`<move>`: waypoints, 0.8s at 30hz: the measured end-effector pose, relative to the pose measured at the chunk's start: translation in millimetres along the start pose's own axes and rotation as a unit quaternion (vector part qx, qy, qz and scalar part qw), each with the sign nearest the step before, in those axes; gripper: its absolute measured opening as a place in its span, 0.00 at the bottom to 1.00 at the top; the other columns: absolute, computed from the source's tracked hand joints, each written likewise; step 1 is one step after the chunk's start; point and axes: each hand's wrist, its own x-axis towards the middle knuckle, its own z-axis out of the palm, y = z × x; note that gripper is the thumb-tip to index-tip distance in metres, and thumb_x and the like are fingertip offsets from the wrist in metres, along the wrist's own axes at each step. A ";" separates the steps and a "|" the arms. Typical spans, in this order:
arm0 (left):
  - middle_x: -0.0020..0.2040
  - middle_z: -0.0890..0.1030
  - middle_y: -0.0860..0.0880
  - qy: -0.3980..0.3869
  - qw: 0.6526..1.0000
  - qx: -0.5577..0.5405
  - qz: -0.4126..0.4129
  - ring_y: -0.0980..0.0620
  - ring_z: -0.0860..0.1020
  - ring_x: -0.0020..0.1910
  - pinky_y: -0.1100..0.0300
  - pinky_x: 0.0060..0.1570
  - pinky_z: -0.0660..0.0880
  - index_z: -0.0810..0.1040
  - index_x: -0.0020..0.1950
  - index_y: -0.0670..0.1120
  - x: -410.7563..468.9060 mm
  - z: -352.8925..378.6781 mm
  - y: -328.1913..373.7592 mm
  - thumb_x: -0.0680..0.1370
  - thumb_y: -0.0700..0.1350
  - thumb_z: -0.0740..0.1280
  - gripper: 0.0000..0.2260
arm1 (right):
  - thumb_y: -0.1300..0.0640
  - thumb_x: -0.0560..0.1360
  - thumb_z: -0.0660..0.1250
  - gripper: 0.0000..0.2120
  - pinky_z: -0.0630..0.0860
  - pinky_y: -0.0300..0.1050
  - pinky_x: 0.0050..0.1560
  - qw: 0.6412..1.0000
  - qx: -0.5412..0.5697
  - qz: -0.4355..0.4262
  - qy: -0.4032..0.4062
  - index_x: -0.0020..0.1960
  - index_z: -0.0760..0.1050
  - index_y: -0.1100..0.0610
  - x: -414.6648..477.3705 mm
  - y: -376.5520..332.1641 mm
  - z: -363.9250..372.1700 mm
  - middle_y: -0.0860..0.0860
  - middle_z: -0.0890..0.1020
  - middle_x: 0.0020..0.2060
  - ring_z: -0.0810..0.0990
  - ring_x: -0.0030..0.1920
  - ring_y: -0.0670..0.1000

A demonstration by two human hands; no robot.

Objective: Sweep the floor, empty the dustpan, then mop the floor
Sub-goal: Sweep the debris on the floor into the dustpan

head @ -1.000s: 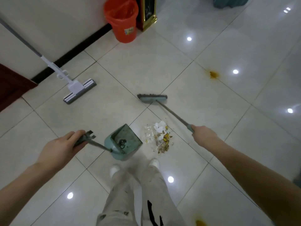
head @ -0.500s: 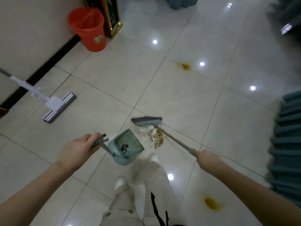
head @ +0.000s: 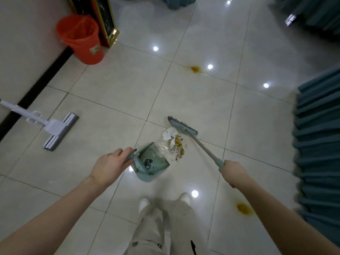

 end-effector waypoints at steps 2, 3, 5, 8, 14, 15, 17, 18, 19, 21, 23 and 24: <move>0.34 0.77 0.48 0.004 1.000 -0.012 0.000 0.42 0.77 0.24 0.59 0.19 0.68 0.70 0.52 0.51 8.1 2.7 10.2 0.74 0.58 0.56 0.14 | 0.56 0.81 0.58 0.09 0.77 0.44 0.27 1.000 0.014 0.021 -0.009 0.52 0.71 0.62 5.6 -11.0 -2.4 0.56 0.78 0.40 0.80 0.35 0.54; 0.33 0.77 0.48 0.009 1.000 -0.017 -0.003 0.41 0.76 0.24 0.59 0.19 0.68 0.69 0.52 0.51 12.5 5.7 15.0 0.74 0.58 0.57 0.13 | 0.58 0.81 0.58 0.07 0.76 0.43 0.26 0.999 0.022 0.028 -0.012 0.51 0.70 0.62 9.7 -14.6 -2.6 0.56 0.78 0.39 0.80 0.33 0.54; 0.33 0.76 0.47 0.022 1.000 -0.019 -0.009 0.41 0.76 0.23 0.59 0.20 0.68 0.69 0.52 0.50 20.9 13.0 26.2 0.74 0.57 0.58 0.13 | 0.61 0.80 0.59 0.06 0.80 0.46 0.30 0.998 0.037 0.038 -0.027 0.52 0.71 0.64 15.6 -18.5 -1.8 0.57 0.79 0.40 0.82 0.34 0.55; 0.34 0.77 0.46 0.024 0.999 -0.024 -0.038 0.40 0.76 0.23 0.58 0.21 0.68 0.68 0.53 0.50 33.1 17.9 40.9 0.74 0.51 0.68 0.13 | 0.64 0.78 0.62 0.09 0.83 0.51 0.41 0.996 0.046 0.036 -0.064 0.56 0.73 0.67 20.1 -14.4 9.1 0.58 0.81 0.44 0.85 0.43 0.58; 0.34 0.76 0.46 0.020 0.999 -0.020 -0.044 0.40 0.76 0.24 0.56 0.20 0.71 0.68 0.53 0.50 30.9 25.1 57.9 0.76 0.53 0.63 0.11 | 0.62 0.81 0.55 0.11 0.78 0.39 0.37 0.997 -0.041 -0.058 -0.042 0.61 0.71 0.59 2.3 22.3 43.0 0.48 0.69 0.35 0.74 0.33 0.45; 0.34 0.76 0.46 0.017 0.999 -0.024 -0.044 0.40 0.76 0.24 0.56 0.20 0.71 0.68 0.53 0.49 29.2 25.4 58.3 0.75 0.55 0.58 0.12 | 0.61 0.81 0.55 0.12 0.75 0.37 0.35 0.994 -0.067 -0.074 -0.035 0.62 0.70 0.58 -3.7 31.2 47.3 0.46 0.67 0.34 0.71 0.31 0.43; 0.35 0.76 0.46 0.014 0.999 -0.025 -0.038 0.40 0.76 0.25 0.56 0.20 0.70 0.68 0.53 0.49 28.6 27.0 57.1 0.75 0.56 0.55 0.14 | 0.60 0.81 0.54 0.14 0.71 0.35 0.33 0.989 -0.105 -0.103 -0.032 0.66 0.66 0.56 -15.7 47.9 51.7 0.45 0.66 0.33 0.68 0.29 0.41; 0.35 0.76 0.46 0.019 0.999 -0.024 -0.034 0.40 0.76 0.25 0.56 0.20 0.70 0.67 0.53 0.49 30.2 26.7 57.1 0.75 0.56 0.56 0.13 | 0.60 0.81 0.54 0.16 0.72 0.37 0.35 0.985 -0.123 -0.117 -0.036 0.68 0.64 0.56 -21.5 54.2 52.2 0.45 0.66 0.34 0.69 0.30 0.42; 0.35 0.76 0.45 0.021 0.999 -0.022 -0.033 0.40 0.76 0.25 0.56 0.21 0.70 0.67 0.53 0.49 31.8 26.2 57.8 0.75 0.55 0.59 0.12 | 0.60 0.81 0.54 0.17 0.73 0.39 0.37 0.980 -0.144 -0.131 -0.043 0.70 0.62 0.55 -26.2 59.8 53.5 0.46 0.68 0.36 0.71 0.32 0.44; 0.35 0.76 0.45 0.018 0.999 -0.020 -0.037 0.39 0.76 0.25 0.56 0.22 0.69 0.66 0.53 0.49 34.2 27.5 60.0 0.75 0.50 0.68 0.13 | 0.60 0.81 0.54 0.19 0.74 0.42 0.41 0.973 -0.171 -0.145 -0.052 0.72 0.61 0.55 -34.2 66.4 53.6 0.48 0.71 0.41 0.75 0.39 0.48; 0.35 0.76 0.44 0.008 0.999 -0.026 -0.046 0.38 0.76 0.26 0.57 0.23 0.67 0.66 0.53 0.50 34.4 27.7 62.2 0.73 0.46 0.72 0.16 | 0.60 0.81 0.54 0.21 0.76 0.43 0.43 0.969 -0.187 -0.152 -0.049 0.73 0.59 0.56 -39.7 70.1 50.9 0.49 0.70 0.43 0.77 0.42 0.49; 0.35 0.76 0.44 0.007 0.999 -0.026 -0.045 0.38 0.76 0.26 0.57 0.24 0.66 0.66 0.53 0.50 33.3 27.2 62.6 0.73 0.46 0.72 0.17 | 0.60 0.81 0.54 0.21 0.77 0.43 0.44 0.967 -0.196 -0.158 -0.045 0.74 0.58 0.56 -42.6 71.8 49.0 0.49 0.70 0.43 0.76 0.41 0.49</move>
